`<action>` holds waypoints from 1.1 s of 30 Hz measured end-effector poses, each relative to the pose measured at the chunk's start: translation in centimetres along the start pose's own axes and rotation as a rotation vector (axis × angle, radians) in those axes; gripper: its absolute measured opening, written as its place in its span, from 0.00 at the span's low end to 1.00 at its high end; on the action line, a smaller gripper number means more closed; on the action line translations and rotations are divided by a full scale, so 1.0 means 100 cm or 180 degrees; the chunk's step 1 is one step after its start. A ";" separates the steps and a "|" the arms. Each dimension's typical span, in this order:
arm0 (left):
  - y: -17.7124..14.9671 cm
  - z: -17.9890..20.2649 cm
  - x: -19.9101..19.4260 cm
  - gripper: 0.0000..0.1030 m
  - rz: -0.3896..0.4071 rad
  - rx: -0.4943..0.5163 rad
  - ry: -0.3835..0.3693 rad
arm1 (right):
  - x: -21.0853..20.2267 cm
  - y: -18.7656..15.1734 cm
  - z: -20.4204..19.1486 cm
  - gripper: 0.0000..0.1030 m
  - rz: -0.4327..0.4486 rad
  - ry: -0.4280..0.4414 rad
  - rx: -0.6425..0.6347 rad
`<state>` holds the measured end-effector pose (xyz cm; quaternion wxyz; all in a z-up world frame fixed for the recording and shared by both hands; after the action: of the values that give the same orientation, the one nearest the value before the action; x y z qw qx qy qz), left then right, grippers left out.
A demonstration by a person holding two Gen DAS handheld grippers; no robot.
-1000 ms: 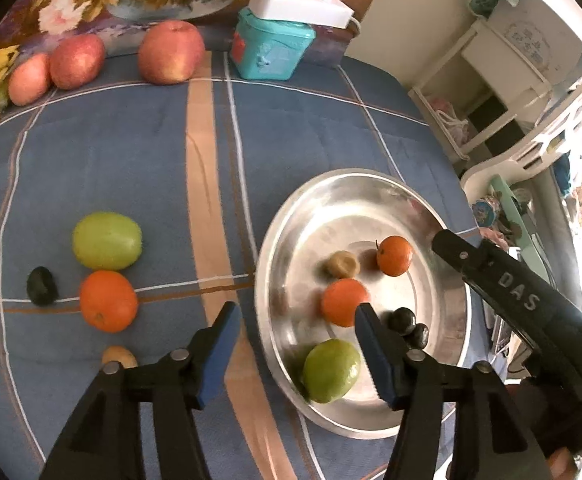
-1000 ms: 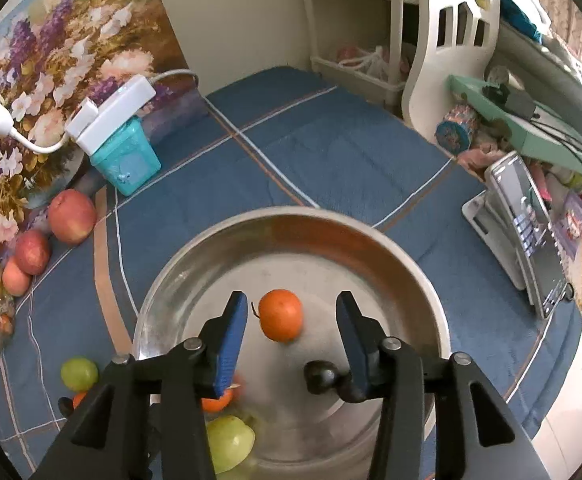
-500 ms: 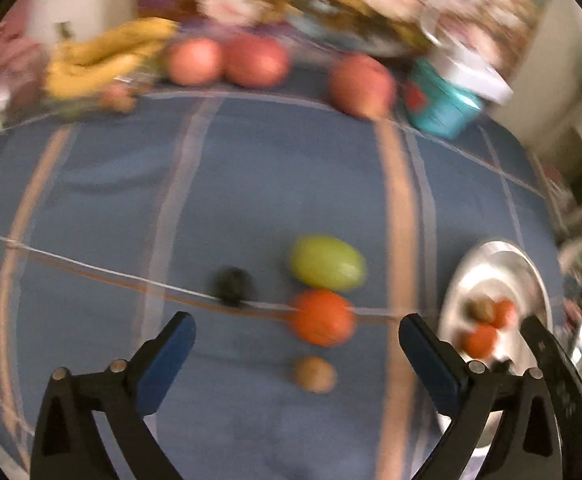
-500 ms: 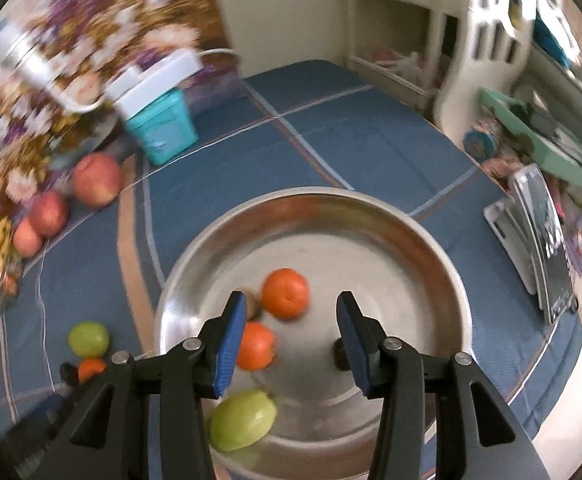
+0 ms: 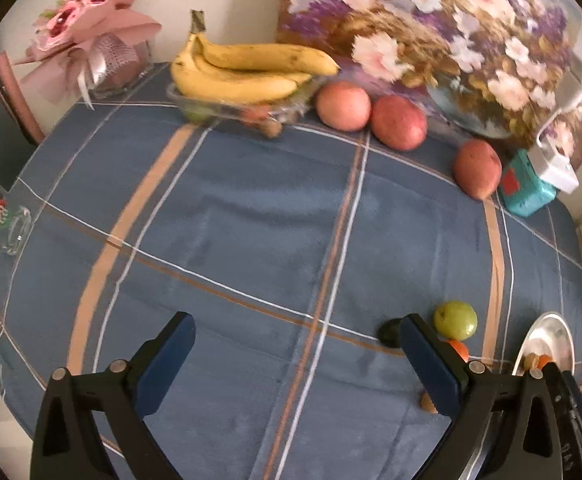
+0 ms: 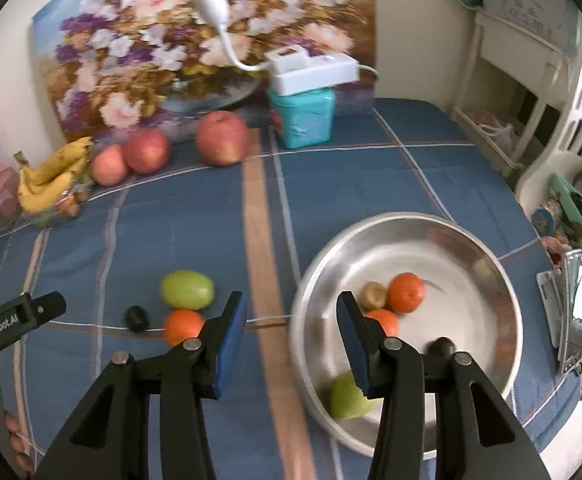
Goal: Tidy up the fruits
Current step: 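Move both tools back over the remaining fruits on the cloth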
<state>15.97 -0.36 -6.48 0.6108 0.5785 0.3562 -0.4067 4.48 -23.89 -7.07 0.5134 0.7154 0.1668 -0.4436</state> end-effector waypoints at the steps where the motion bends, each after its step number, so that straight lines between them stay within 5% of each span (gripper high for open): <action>1: 0.001 -0.003 -0.001 1.00 0.0012 -0.0015 -0.0007 | -0.001 0.000 -0.003 0.46 0.0002 0.0028 -0.0007; 7: -0.002 -0.006 0.005 1.00 -0.0024 -0.0025 0.0045 | 0.009 -0.008 -0.015 0.52 -0.0177 0.0216 0.0036; 9: -0.004 -0.004 0.009 1.00 -0.0052 -0.0021 0.0051 | 0.015 -0.013 -0.013 0.76 -0.0251 0.0207 0.0073; 12: -0.008 -0.001 0.016 1.00 -0.0135 0.0020 0.0064 | 0.017 -0.013 -0.008 0.83 -0.0195 0.0165 0.0134; 14: -0.009 0.001 0.016 1.00 -0.0149 0.0046 0.0058 | 0.020 -0.013 -0.003 0.98 -0.0228 0.0199 0.0208; 20: -0.006 0.005 0.011 1.00 -0.0091 0.0061 0.0021 | 0.022 -0.013 0.007 1.00 -0.0276 0.0155 0.0260; 26: -0.007 0.008 0.015 1.00 -0.0133 0.0114 -0.0004 | 0.023 -0.014 -0.010 1.00 -0.0329 0.0448 0.0155; 33: -0.019 0.011 0.039 1.00 -0.0405 0.0206 0.0017 | 0.035 -0.032 -0.041 1.00 -0.0571 0.0602 -0.0082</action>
<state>15.85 -1.80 -10.71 0.5637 0.5752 0.3806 -0.4545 6.12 -19.70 -11.43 0.4628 0.7296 0.2836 -0.4161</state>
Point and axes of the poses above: each gripper's, at about its wrist camera, not at the fingertips, and x roughly the way its jaws point, z to its right, y to its top, the point moved 7 cm from there along x, roughly the way its jaws point, and after that the axes turned 1 degree about y, right-handed, at the moved point
